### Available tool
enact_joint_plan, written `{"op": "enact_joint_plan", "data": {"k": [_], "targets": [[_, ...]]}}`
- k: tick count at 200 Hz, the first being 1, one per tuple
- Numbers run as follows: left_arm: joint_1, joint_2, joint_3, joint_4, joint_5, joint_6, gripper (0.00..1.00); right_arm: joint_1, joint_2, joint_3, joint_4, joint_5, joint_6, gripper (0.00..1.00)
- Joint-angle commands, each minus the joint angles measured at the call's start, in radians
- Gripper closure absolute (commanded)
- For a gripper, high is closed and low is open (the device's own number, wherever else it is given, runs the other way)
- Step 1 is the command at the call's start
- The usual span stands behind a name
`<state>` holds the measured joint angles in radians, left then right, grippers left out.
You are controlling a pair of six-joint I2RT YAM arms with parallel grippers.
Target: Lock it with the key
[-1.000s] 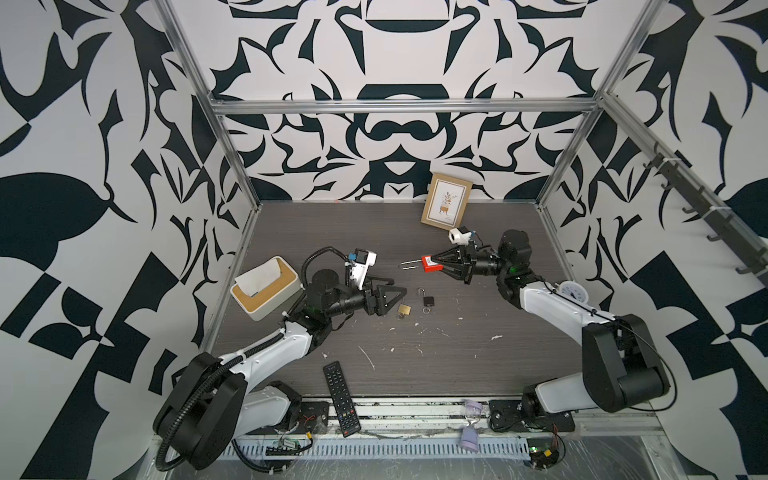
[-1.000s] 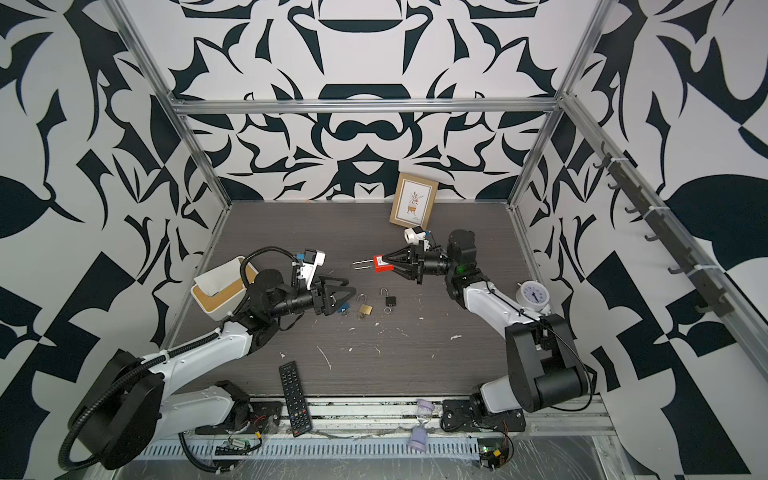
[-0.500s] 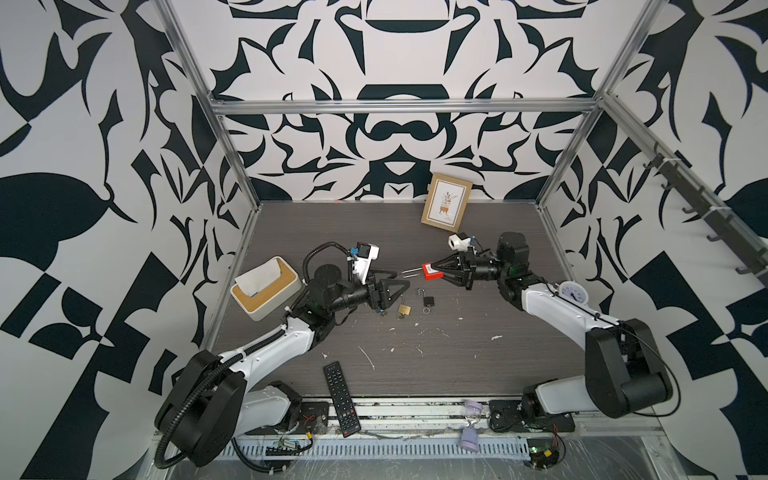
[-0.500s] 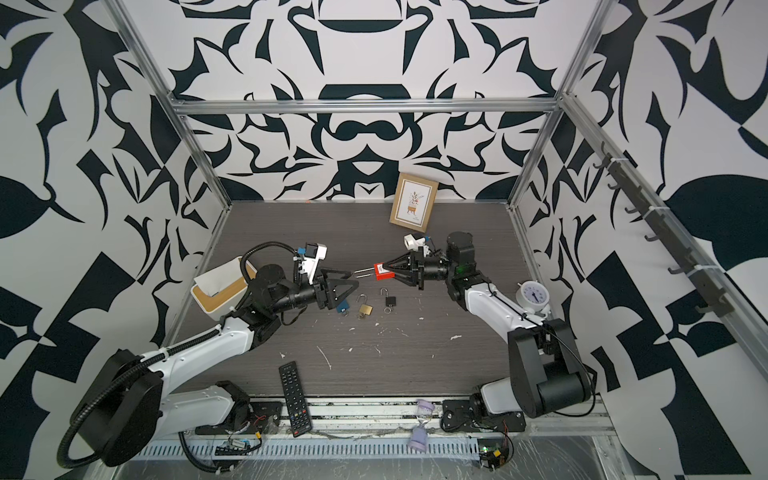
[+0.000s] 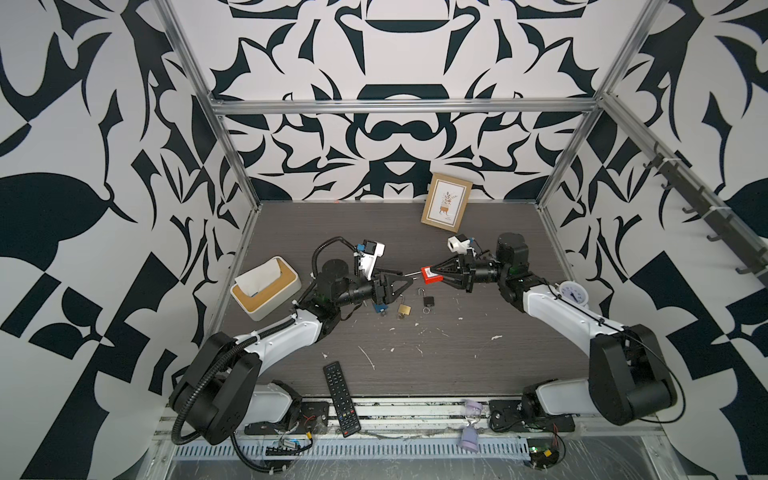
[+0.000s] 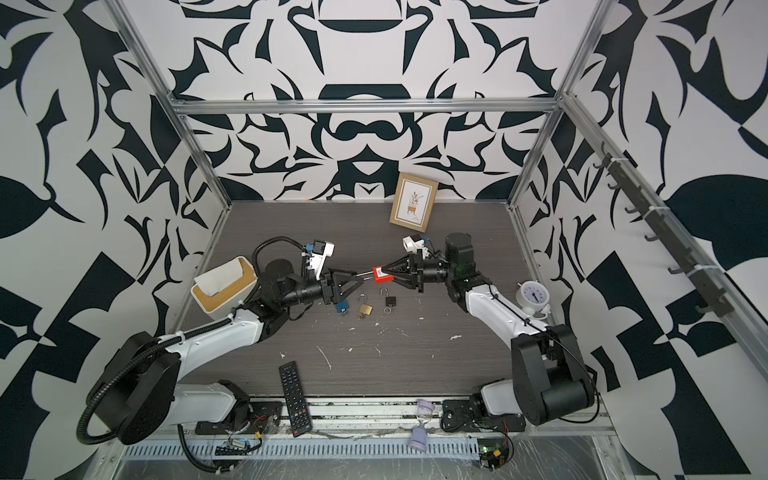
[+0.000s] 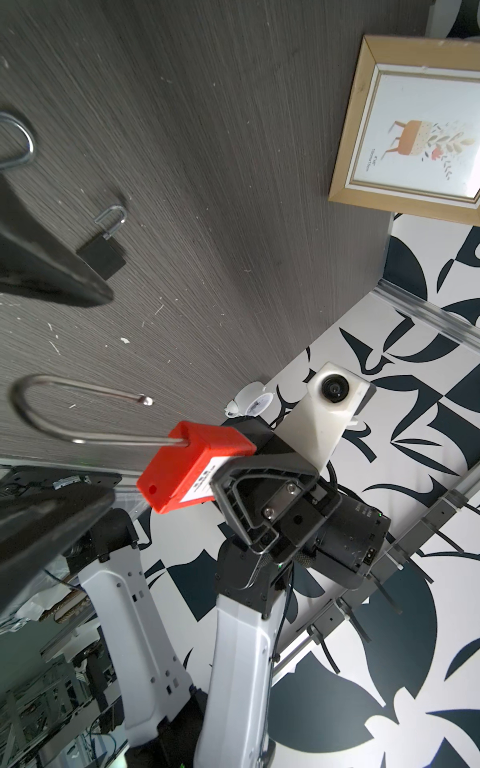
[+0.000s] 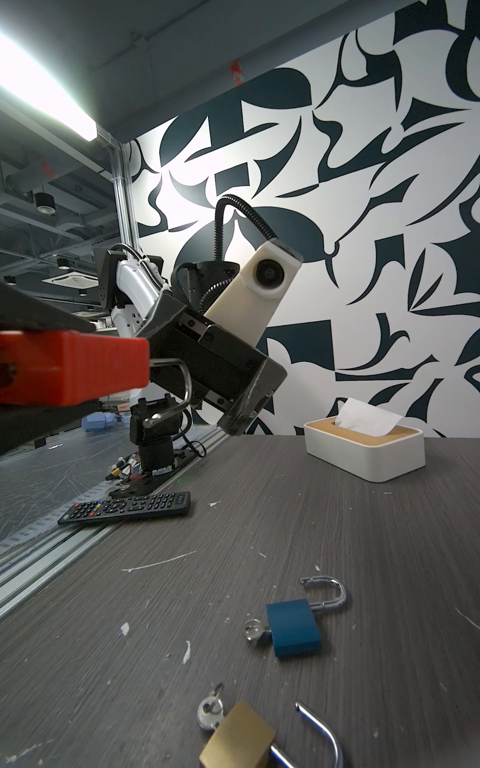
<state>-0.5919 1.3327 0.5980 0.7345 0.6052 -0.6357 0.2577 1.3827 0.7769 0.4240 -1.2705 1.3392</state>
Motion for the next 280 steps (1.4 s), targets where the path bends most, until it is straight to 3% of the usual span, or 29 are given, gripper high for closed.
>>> {"op": "enact_joint_plan", "data": {"k": [1, 43, 131, 185, 280], "targets": [[-0.006, 0.002, 0.019, 0.075, 0.028, -0.033, 0.33, 0.008, 0.001, 0.039, 0.057, -0.006, -0.017, 1.00], [-0.007, 0.009, 0.011, 0.122, 0.053, -0.076, 0.44, 0.008, 0.011, 0.044, 0.064, -0.006, -0.018, 1.00], [-0.016, 0.023, -0.001, 0.136, 0.080, -0.116, 0.54, 0.008, 0.022, 0.061, 0.078, -0.001, -0.023, 1.00], [-0.016, 0.026, -0.016, 0.137, 0.066, -0.136, 0.60, 0.008, 0.007, 0.055, 0.043, 0.005, -0.097, 1.00], [-0.016, 0.086, -0.050, 0.345, 0.100, -0.286, 0.78, 0.008, -0.021, 0.038, 0.088, 0.051, -0.170, 1.00]]}}
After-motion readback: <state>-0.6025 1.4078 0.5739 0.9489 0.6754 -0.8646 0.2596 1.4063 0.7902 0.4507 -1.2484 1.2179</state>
